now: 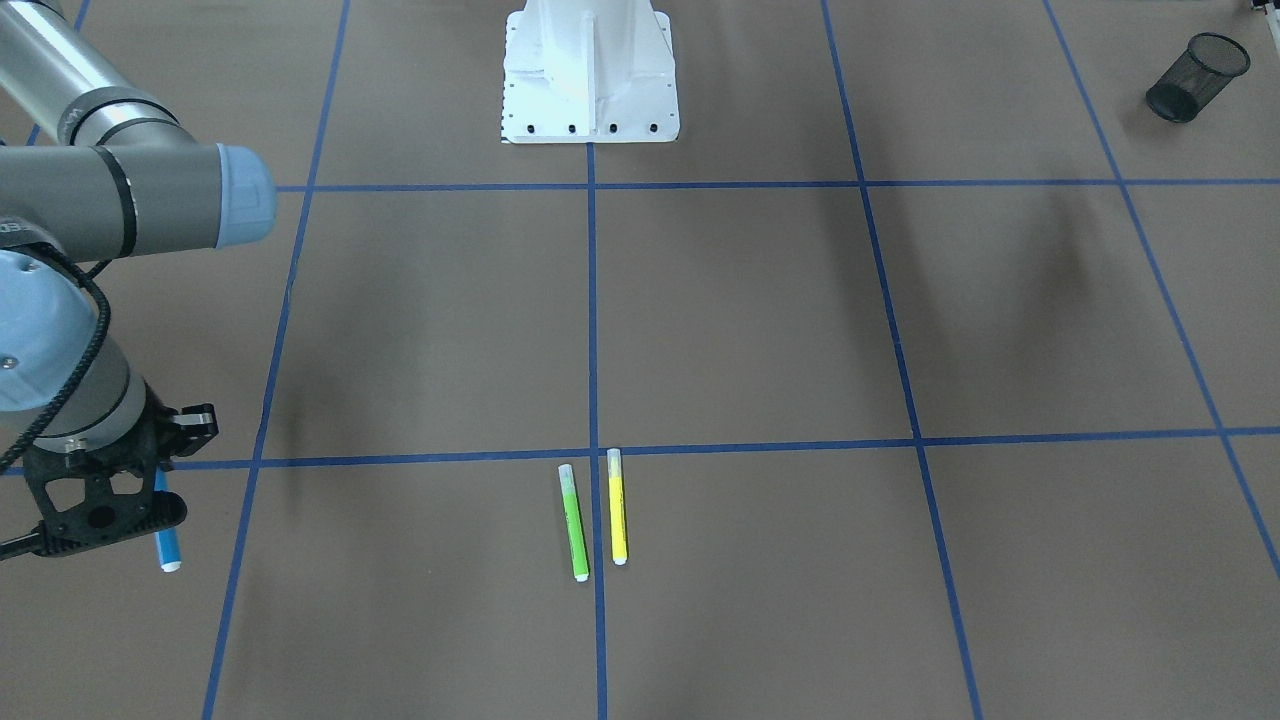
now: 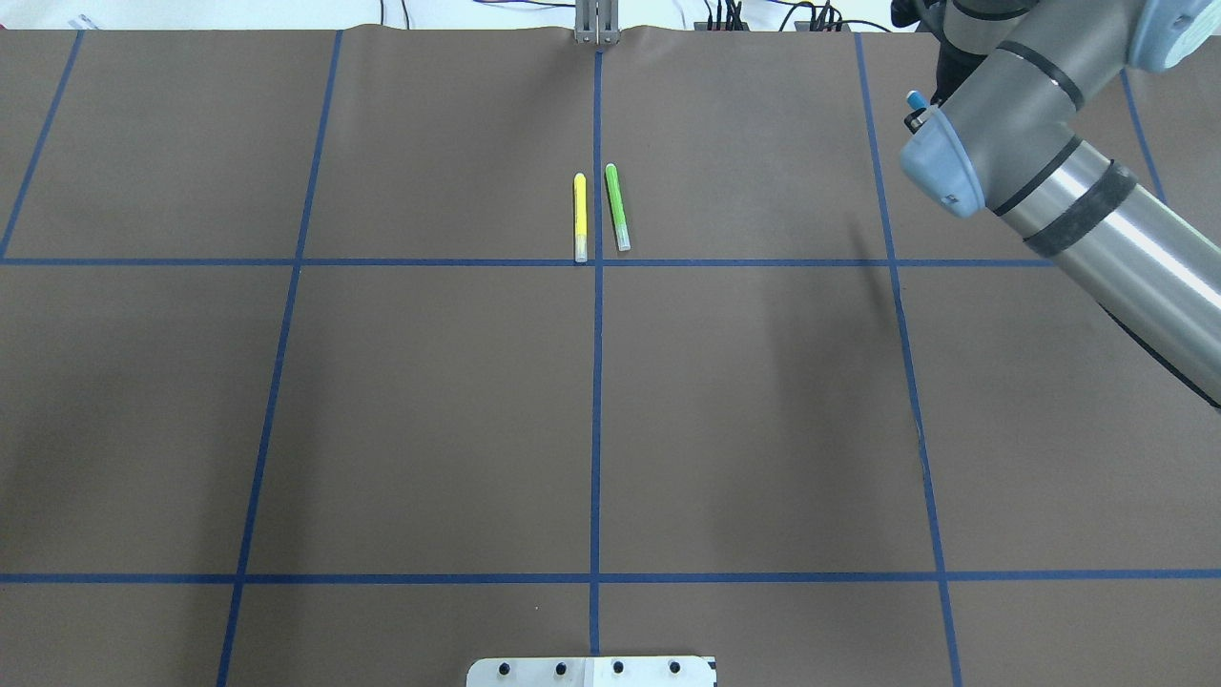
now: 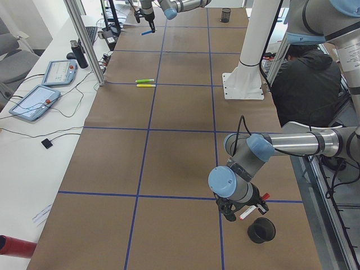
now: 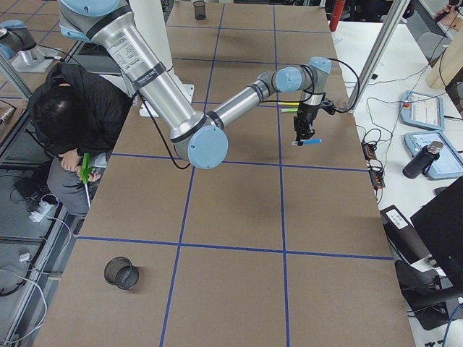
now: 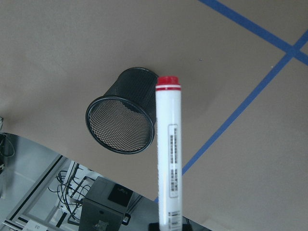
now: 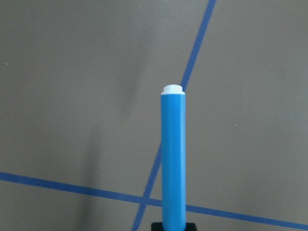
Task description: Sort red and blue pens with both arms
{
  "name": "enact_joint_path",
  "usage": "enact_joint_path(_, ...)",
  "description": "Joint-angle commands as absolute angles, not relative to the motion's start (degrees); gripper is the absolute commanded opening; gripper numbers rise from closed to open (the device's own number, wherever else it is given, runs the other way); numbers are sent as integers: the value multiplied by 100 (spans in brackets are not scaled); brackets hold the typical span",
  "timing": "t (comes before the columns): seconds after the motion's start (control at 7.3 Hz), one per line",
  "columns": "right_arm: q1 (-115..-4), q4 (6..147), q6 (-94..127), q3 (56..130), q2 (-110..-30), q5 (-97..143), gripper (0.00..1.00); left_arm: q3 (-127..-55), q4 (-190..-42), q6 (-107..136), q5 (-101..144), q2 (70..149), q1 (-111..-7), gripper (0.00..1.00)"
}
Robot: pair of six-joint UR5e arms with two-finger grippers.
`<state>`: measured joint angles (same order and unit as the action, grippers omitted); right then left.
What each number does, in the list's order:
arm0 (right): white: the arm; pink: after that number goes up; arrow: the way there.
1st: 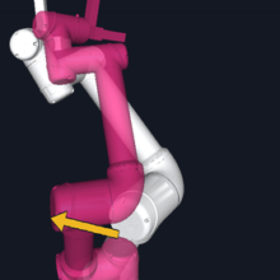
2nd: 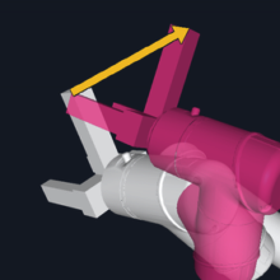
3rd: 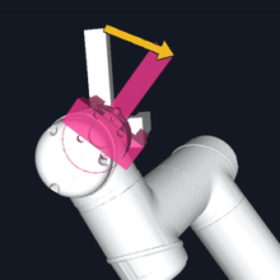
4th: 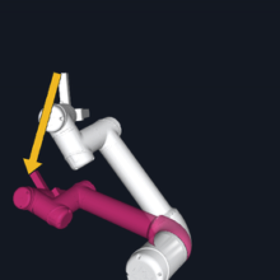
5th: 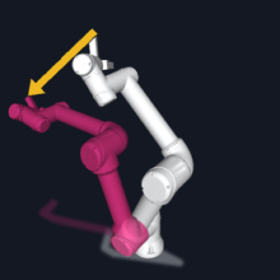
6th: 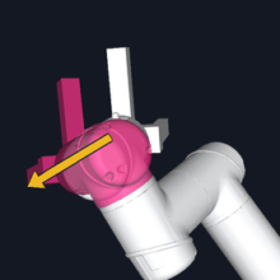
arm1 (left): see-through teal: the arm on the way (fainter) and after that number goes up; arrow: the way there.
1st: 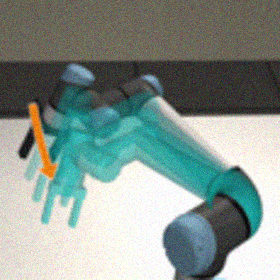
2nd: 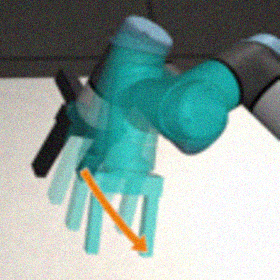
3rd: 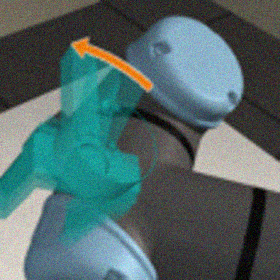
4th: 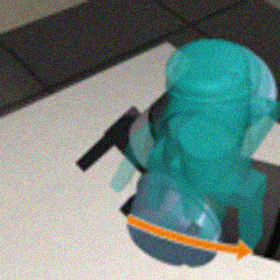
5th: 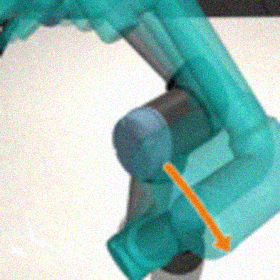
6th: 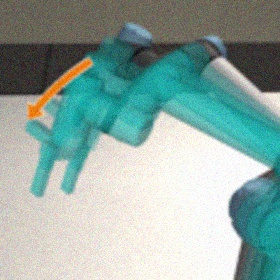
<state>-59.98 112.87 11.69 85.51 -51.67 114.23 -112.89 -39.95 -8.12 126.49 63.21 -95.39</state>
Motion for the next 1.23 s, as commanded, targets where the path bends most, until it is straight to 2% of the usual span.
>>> enact_joint_path(0.0, -6074, 12150, 157, 9286, -5483, 11216, 0, -11024, -3920, -756, 12708, 6170, -9554, 0)
enact_joint_path(0.27, -6143, 12759, -201, 9754, -5720, 11162, 0, -10523, -3920, -817, 12928, 6170, -9597, 0)
enact_joint_path(1.1, -6152, 13183, -220, 9993, -5906, 11206, 0, -9801, -3753, -826, 13289, 6170, -9642, 0)
